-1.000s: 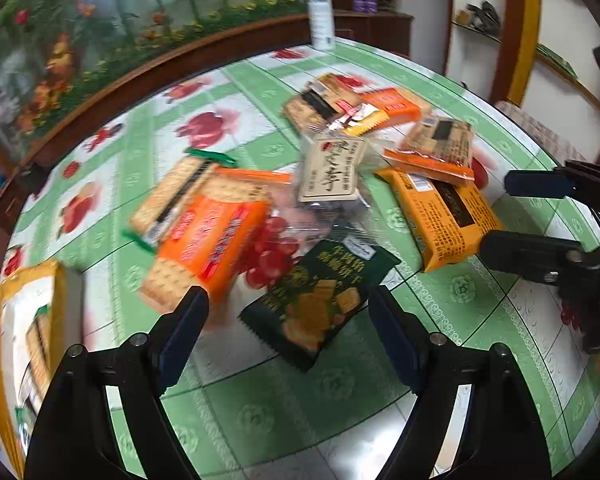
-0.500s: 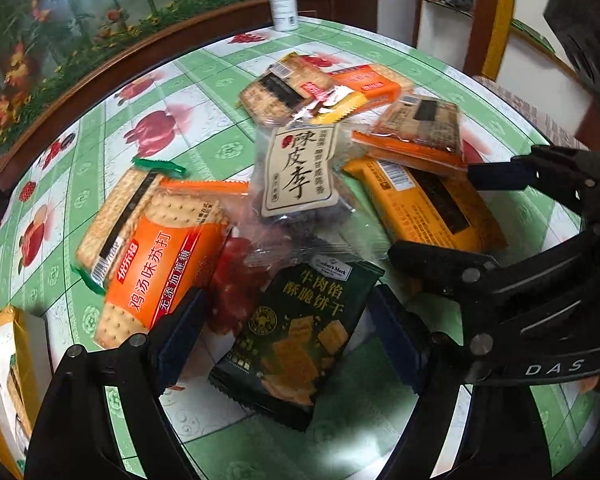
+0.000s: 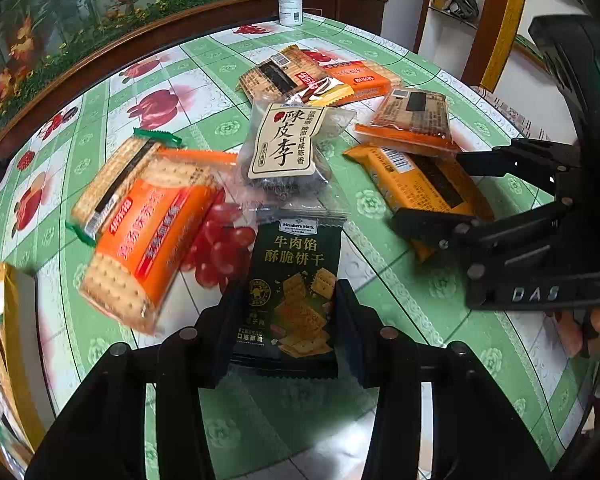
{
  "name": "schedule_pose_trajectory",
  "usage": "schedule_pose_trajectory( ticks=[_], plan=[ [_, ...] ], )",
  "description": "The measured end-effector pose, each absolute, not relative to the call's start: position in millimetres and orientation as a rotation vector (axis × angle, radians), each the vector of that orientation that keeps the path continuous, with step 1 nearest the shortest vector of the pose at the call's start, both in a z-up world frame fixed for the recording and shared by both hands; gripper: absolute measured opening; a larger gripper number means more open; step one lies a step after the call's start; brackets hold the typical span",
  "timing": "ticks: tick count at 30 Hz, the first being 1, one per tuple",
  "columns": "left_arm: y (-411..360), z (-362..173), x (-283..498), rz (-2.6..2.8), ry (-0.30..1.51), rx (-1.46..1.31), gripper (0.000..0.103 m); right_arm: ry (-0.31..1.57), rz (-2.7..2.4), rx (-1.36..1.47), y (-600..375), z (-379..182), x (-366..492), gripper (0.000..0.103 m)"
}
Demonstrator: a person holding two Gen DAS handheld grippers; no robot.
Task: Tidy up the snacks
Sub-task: 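Grasp the green beef cracker pack with left tool while right tool grasps the orange pack, then carry the green pack with left tool while right tool carries the orange pack to the tray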
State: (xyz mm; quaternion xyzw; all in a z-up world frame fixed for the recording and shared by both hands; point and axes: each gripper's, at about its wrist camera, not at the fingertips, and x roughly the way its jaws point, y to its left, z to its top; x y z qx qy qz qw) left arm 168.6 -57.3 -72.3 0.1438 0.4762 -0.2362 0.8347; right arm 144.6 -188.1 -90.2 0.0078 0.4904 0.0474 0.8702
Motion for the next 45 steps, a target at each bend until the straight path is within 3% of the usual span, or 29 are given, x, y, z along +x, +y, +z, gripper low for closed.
schedule_pose_trajectory(
  ticks=[20, 21, 22, 23, 28, 30, 31, 32, 33, 39, 42, 45],
  plan=[
    [9.0, -66.4, 113.2, -0.409, 0.956, -0.038, 0.043, 0.951, 0.369, 0.263, -222.6, -75.4, 81.9, 0.075],
    [14.2, -65.4, 108.8, -0.399, 0.951, -0.057, 0.043, 0.947, 0.378, 0.285, -225.0, -73.6, 77.1, 0.069],
    [17.9, -64.8, 105.4, -0.388, 0.946, -0.069, 0.043, 0.947, 0.387, 0.301, -226.9, -72.6, 74.4, 0.041],
    [21.3, -64.0, 103.2, -0.382, 0.944, -0.075, 0.043, 0.946, 0.405, 0.330, -229.4, -71.6, 72.7, 0.023],
    [34.6, -63.9, 91.4, -0.339, 0.938, -0.098, 0.043, 0.971, 0.348, 0.245, -218.0, -72.5, 68.8, 0.029],
    [40.4, -61.8, 86.3, -0.332, 0.931, -0.116, 0.043, 0.954, 0.303, 0.157, -203.9, -69.4, 61.8, 0.048],
    [42.7, -60.8, 84.5, -0.329, 0.928, -0.121, 0.043, 0.944, 0.310, 0.122, -194.2, -67.2, 57.5, 0.070],
    [45.0, -59.4, 82.5, -0.326, 0.926, -0.125, 0.043, 0.935, 0.322, 0.098, -185.6, -65.4, 54.0, 0.083],
    [46.9, -58.9, 80.3, -0.324, 0.923, -0.126, 0.043, 0.927, 0.340, 0.051, -171.1, -63.0, 50.4, 0.086],
    [56.2, -47.2, 69.5, -0.295, 0.877, -0.137, 0.043, 0.967, 0.320, -0.154, -117.2, -78.8, 49.9, 0.084],
    [62.1, -37.1, 60.8, -0.221, 0.834, -0.107, 0.043, 0.997, 0.309, -0.182, -112.4, -91.5, 49.9, 0.071],
    [71.4, -27.2, 54.4, -0.140, 0.793, -0.097, 0.043, 0.991, 0.326, -0.137, -118.3, -88.1, 46.6, 0.071]
  ],
)
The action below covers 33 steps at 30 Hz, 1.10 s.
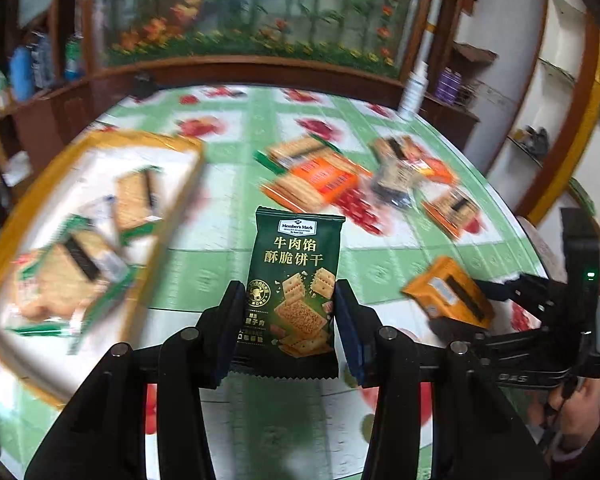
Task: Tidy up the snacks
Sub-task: 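Carry the green pack with left tool while right tool carries the orange pack to the tray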
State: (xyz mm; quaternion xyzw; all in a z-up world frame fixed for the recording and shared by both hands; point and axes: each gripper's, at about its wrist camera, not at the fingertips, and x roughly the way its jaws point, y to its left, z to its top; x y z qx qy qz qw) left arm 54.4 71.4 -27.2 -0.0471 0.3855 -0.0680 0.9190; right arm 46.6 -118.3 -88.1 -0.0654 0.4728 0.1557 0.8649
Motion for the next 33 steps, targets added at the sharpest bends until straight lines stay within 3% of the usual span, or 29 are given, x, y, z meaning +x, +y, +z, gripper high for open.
schedule_pose_trajectory(
  ticks=[33],
  plan=[
    [144.5, -12.6, 24.2, 0.154, 0.739, -0.124, 0.043, 0.798, 0.614, -0.057, -15.3, -13.8, 67.7, 0.071]
  ],
)
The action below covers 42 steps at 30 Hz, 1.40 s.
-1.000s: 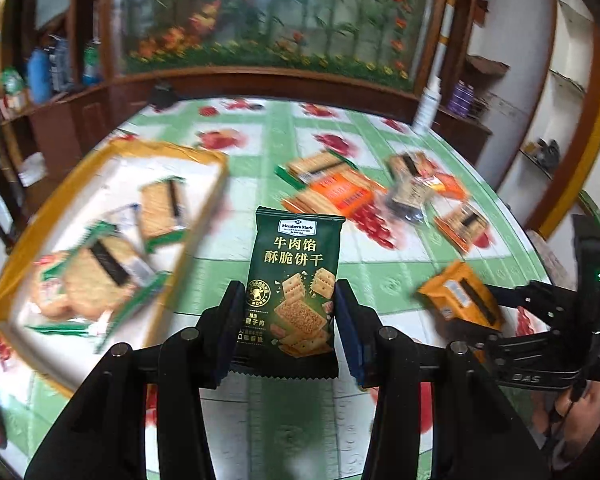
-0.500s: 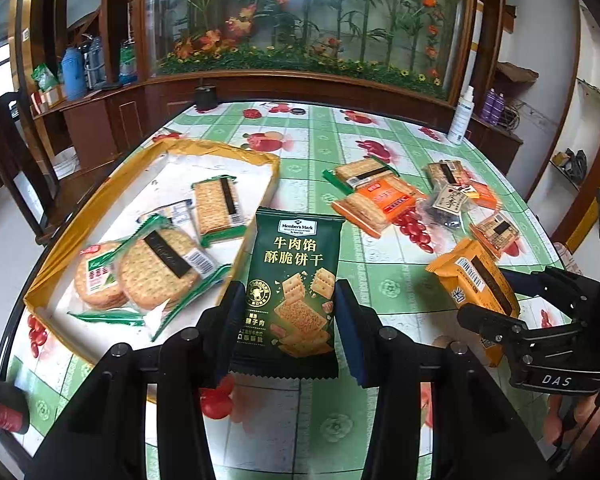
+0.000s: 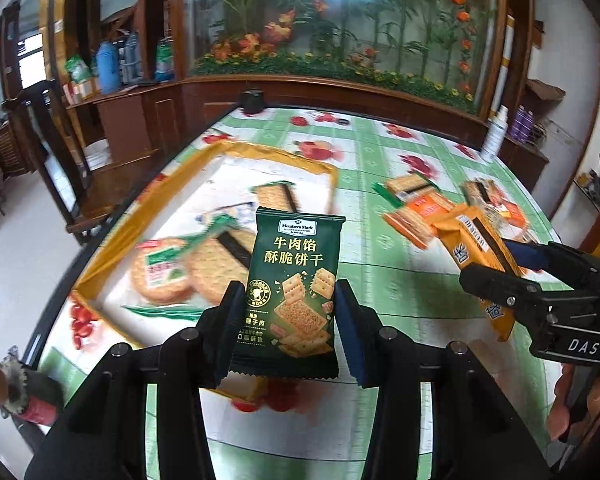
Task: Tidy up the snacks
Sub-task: 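Carry the green pack with left tool while right tool carries the orange pack to the tray, then lower both packs into the white tray and open both tools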
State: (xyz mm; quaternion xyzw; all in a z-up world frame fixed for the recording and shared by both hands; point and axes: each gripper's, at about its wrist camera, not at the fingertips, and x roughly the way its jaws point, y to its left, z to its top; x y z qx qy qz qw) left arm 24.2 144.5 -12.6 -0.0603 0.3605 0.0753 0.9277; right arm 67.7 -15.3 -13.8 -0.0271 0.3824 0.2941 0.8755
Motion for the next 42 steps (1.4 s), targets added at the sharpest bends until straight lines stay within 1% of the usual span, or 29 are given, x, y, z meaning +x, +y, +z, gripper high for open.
schedule_pose_trajectory(
  ticks=[8, 14, 21, 42],
  plan=[
    [189.4, -24.3, 23.8, 0.252, 0.748, -0.187, 0.043, 0.764, 0.697, -0.084, 38.3, 0.2, 82.2, 0.070],
    [208.2, -29.9, 28.9, 0.280, 0.753, -0.213, 0.043, 0.753, 0.724, -0.103, 73.4, 5.6, 100.2, 0.070],
    [214.7, -31.9, 37.5, 0.286, 0.756, -0.218, 0.043, 0.766, 0.748, -0.100, 101.4, -2.3, 121.0, 0.070],
    [229.0, -49.1, 63.6, 0.402, 0.790, -0.162, 0.044, 0.793, 0.744, -0.086, 142.9, -35.5, 180.9, 0.070]
  ],
)
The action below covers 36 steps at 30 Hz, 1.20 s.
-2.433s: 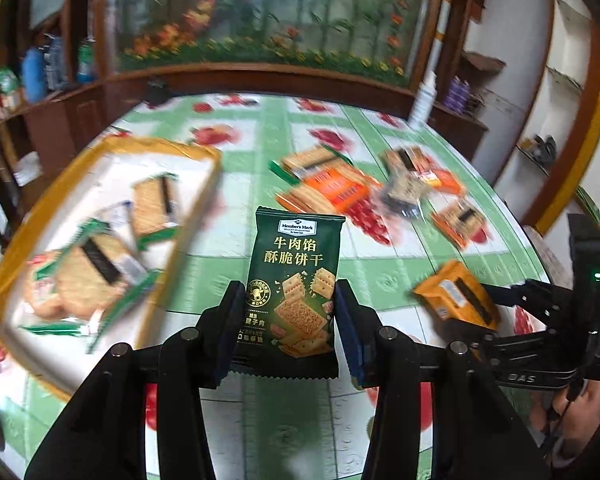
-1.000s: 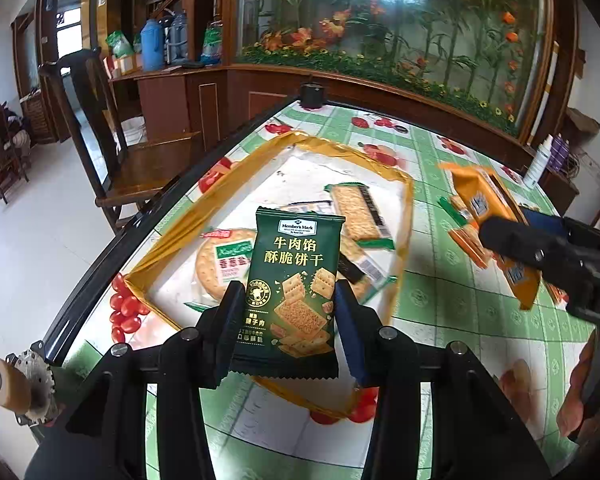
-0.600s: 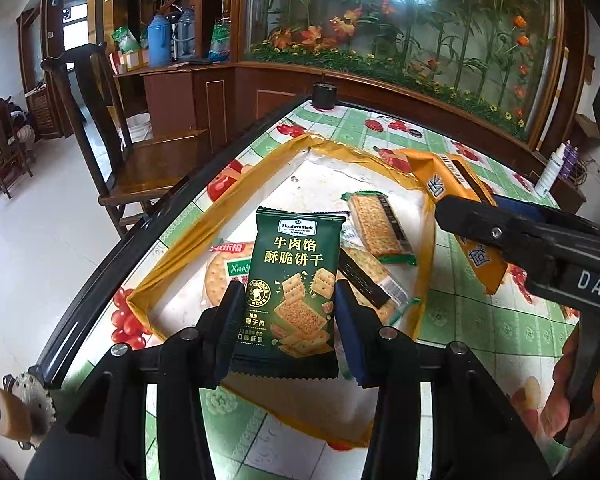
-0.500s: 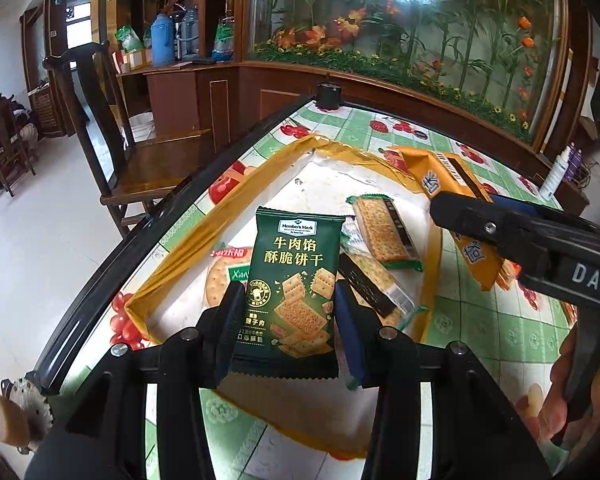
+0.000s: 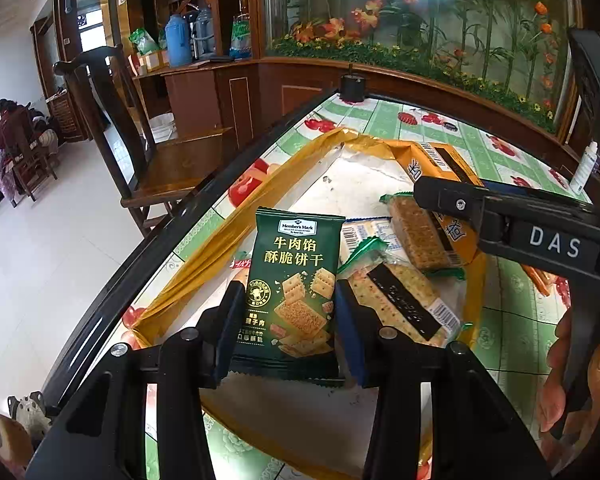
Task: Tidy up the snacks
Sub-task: 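Lower both packs into the white tray and open both tools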
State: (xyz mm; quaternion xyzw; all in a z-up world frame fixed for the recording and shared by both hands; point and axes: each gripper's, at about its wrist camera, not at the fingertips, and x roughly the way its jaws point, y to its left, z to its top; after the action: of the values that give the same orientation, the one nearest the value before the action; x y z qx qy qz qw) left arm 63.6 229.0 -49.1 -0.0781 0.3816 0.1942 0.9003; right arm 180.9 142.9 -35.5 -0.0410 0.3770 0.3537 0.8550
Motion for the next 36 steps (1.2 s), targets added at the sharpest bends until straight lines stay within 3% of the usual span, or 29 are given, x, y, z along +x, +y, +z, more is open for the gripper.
schedule_pose_trajectory(
  ticks=[28, 29, 31, 33, 36],
  plan=[
    [248.8, -60.0, 75.1, 0.448, 0.835, -0.213, 0.044, 0.858, 0.716, -0.125, 167.9, -66.9, 199.4, 0.071],
    [249.0, -59.1, 75.6, 0.450, 0.838, -0.214, 0.046, 0.860, 0.713, -0.127, 167.7, -67.7, 199.6, 0.071],
    [248.6, -56.3, 75.0, 0.468, 0.836, -0.212, 0.066, 0.859, 0.715, -0.118, 165.6, -67.6, 198.2, 0.072],
    [249.4, -52.3, 71.5, 0.471, 0.816, -0.224, 0.076, 0.855, 0.714, -0.109, 163.2, -65.1, 197.2, 0.072],
    [249.3, -47.9, 68.8, 0.485, 0.802, -0.222, 0.080, 0.846, 0.712, -0.098, 157.4, -58.1, 194.5, 0.072]
  ],
)
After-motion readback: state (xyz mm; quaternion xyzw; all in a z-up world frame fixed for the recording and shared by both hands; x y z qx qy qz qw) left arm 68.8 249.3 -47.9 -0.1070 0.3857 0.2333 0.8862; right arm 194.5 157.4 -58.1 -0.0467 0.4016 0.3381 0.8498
